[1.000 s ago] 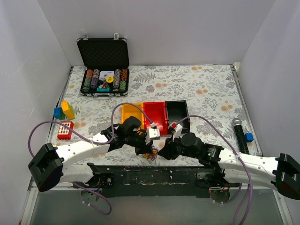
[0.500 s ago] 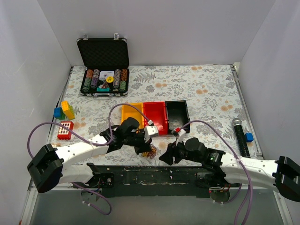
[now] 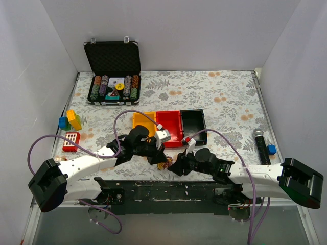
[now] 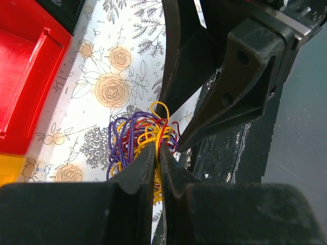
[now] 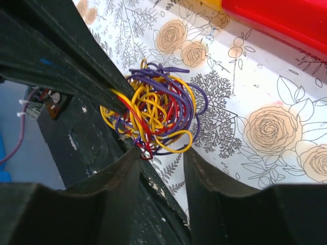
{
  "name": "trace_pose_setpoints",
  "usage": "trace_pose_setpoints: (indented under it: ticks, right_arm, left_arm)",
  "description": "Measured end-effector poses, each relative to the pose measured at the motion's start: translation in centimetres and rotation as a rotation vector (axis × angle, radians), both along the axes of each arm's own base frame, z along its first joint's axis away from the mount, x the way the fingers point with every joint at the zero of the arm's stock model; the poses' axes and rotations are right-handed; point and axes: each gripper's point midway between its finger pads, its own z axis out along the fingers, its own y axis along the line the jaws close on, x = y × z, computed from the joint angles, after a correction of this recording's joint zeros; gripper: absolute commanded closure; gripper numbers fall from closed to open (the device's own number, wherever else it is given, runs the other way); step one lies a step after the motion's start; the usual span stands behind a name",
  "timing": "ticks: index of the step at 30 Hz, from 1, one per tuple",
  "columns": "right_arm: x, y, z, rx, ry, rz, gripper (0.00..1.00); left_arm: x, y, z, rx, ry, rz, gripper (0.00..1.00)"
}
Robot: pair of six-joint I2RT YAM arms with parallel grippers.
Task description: Untangle the cables
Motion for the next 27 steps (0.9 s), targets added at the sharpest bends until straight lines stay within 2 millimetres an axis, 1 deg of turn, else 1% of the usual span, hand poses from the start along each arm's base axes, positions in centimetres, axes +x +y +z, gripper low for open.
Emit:
trace_pose_setpoints:
  ticks: [3,4,5,6,9,11,12,14,16,18,19,21,22,25,27]
  right_arm:
    - [0.3,0.3,0.4,0.016,-0.01,-0.009,0.84]
    - [0.4,0.3,0.7,0.023,-0.014,-0.014,0.93]
    - [0.5,0.3,1.0,0.032,-0.018,-0.02,0.99]
    - [0.6,0.3,1.3,0.043,-0.024,-0.027,0.99]
    - [0.8,0.0,2.4,0.074,-0.036,-0.044,0.99]
    - [0.8,-0.4,2.7,0.085,-0.041,-0.054,0.99]
    - [0.7,-0.6,2.7,0.088,-0.041,-0.059,0.99]
    - [0.5,-1.2,2.4,0.08,-0.036,-0.064,0.99]
    - [0.2,-2.0,1.5,0.06,-0.022,-0.069,0.99]
    - [-0.2,-2.8,0.4,0.038,-0.006,-0.072,0.99]
    - [-0.4,-3.2,-0.2,0.023,0.005,-0.074,0.99]
    - [-0.7,-3.8,-1.1,-0.006,0.023,-0.077,0.99]
    - [-0.8,-4.0,-1.4,-0.019,0.029,-0.077,0.99]
    - [-0.9,-4.2,-1.8,-0.035,0.038,-0.078,0.99]
    - [-0.9,-4.2,-1.9,-0.041,0.041,-0.077,0.99]
  left_arm:
    - [-0.2,-0.1,0.2,-0.01,0.022,0.004,1.0]
    - [-0.2,-0.1,0.3,-0.014,0.026,0.005,0.99]
    - [-0.3,-0.1,0.5,-0.019,0.031,0.007,0.98]
    - [-0.3,-0.1,0.6,-0.023,0.035,0.009,0.96]
    - [-0.2,0.0,1.0,-0.037,0.041,0.018,0.85]
    - [-0.2,0.1,1.3,-0.045,0.038,0.023,0.83]
    - [-0.1,0.2,1.4,-0.046,0.035,0.027,0.8]
    - [0.0,0.4,1.6,-0.048,0.029,0.031,0.66]
    - [0.2,0.6,1.7,-0.046,0.017,0.035,0.59]
    - [0.3,0.8,1.9,-0.046,0.004,0.038,0.41]
    - [0.4,0.9,2.0,-0.048,-0.003,0.038,0.36]
    - [0.4,1.0,2.1,-0.049,-0.01,0.035,0.31]
    - [0.4,1.0,2.1,-0.05,-0.011,0.032,0.3]
    - [0.2,1.0,2.0,-0.052,-0.011,0.011,0.3]
    - [0.1,0.8,1.7,-0.048,-0.015,-0.009,0.33]
